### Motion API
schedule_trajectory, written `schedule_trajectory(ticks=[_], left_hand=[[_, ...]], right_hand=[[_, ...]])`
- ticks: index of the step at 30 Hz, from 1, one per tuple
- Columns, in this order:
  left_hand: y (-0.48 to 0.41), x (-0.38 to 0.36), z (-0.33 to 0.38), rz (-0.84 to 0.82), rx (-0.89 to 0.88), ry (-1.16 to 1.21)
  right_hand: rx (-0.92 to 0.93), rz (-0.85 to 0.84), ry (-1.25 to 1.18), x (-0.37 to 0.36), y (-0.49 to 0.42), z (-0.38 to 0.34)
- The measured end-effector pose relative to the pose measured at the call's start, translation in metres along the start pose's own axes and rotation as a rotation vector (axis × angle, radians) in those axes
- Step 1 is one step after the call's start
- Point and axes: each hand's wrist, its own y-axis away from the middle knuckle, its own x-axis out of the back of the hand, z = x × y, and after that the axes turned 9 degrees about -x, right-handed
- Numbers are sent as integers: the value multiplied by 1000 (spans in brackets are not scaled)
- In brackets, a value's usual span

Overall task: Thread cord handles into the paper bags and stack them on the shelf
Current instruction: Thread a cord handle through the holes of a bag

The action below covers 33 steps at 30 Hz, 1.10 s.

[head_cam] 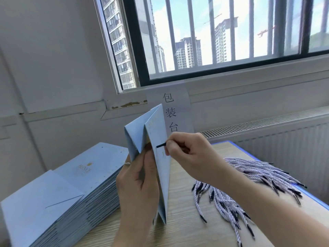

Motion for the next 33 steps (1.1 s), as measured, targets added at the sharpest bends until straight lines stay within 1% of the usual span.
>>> schedule_trajectory(ticks=[5, 10, 14, 17, 20, 23, 25, 27, 29, 31, 33], left_hand=[[-1, 1, 4, -19, 17, 58], [-4, 2, 10, 7, 79, 218], [-4, 0, 14, 3, 48, 229], [-3, 0, 14, 75, 110, 266], [-2, 2, 16, 61, 62, 255], [0, 3, 14, 27, 27, 203], [1, 3, 12, 17, 16, 141], [3, 3, 8, -12, 2, 63], [5, 2, 3, -48, 33, 16], [4, 1, -2, -26, 56, -83], [2, 0, -6, -1, 83, -235]], right_hand=[[-12, -4, -49, -2, 1, 0], [-3, -12, -70, -2, 2, 1], [24, -25, -21, -7, 2, 3], [51, -3, -9, -9, 3, 7], [107, -8, 30, -10, 14, 18], [177, -79, 299, -10, 28, 28], [181, -85, 414, -11, 32, 32], [177, -59, 443, -13, 33, 33], [172, -24, 451, -16, 35, 31], [155, -4, 463, -18, 37, 30], [141, 12, 474, -19, 38, 29]])
